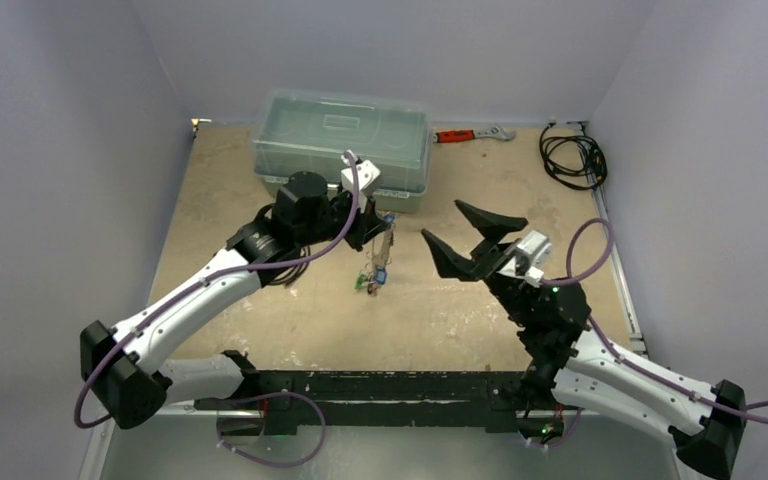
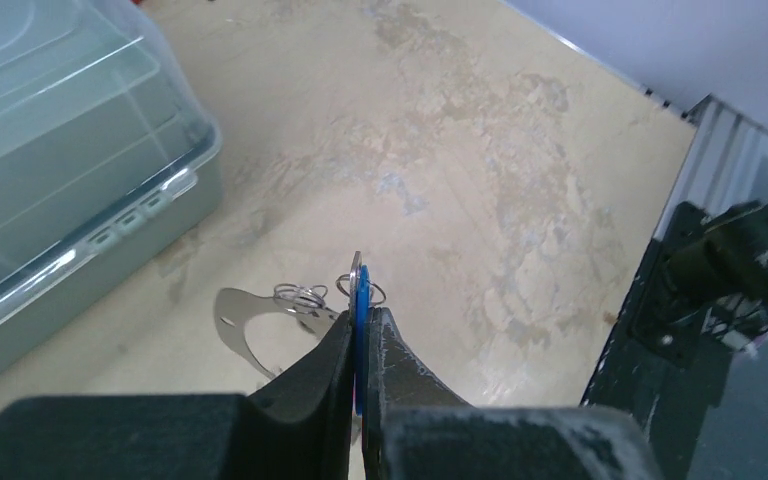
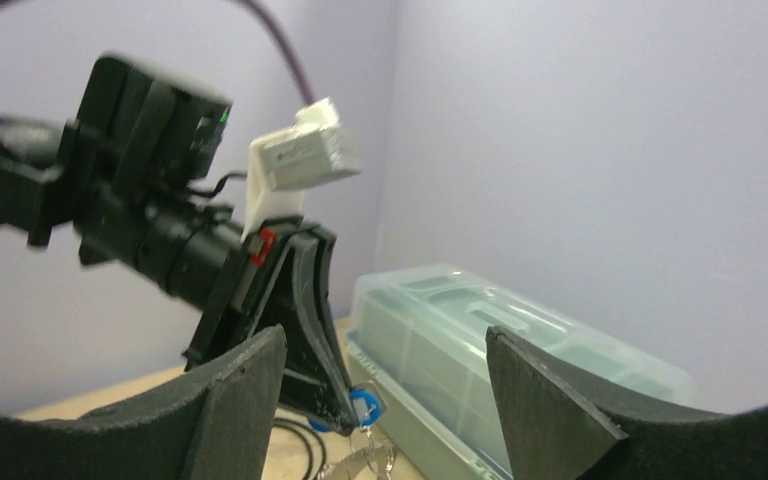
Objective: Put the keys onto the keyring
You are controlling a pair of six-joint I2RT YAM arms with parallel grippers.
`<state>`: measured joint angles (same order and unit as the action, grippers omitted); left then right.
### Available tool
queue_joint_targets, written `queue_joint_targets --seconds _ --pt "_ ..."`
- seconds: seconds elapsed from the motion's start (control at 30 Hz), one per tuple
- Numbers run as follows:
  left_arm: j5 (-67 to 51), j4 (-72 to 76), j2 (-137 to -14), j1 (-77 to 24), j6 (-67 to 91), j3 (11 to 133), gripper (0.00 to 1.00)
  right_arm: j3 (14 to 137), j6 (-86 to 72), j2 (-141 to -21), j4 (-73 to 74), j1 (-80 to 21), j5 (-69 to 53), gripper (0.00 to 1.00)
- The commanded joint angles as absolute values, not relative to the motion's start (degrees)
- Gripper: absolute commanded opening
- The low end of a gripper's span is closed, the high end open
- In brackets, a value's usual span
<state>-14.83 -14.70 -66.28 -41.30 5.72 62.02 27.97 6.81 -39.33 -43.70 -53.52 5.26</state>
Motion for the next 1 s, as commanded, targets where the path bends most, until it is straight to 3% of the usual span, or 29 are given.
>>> queue_joint_targets --seconds 0.0,0.33,0.53,0.73,0.97 --pt "-20.03 -2.07 -72.91 -41.70 13.87 68.10 0.00 26.20 4.75 -33.33 -49.36 -53.53 21.11 0.78" --pt "-15.08 5.31 -87.43 -51.86 15.26 81.88 0.00 27.26 8.21 -23.29 -44.52 -53.53 32.87 0.79" --pt "-6.94 13.03 -82.40 -50.82 19.29 64.91 0.00 26.03 6.88 -23.17 -42.39 -53.53 33.69 0.79" --pt "-11.91 19.53 -79.89 -50.36 20.12 44.69 0.00 24.61 6.24 -24.00 -42.06 -53.53 33.87 0.80" --pt "-6.56 13.40 -75.78 -50.29 17.79 36.59 0.00 24.52 5.36 -26.29 -43.21 -53.53 32.94 0.80"
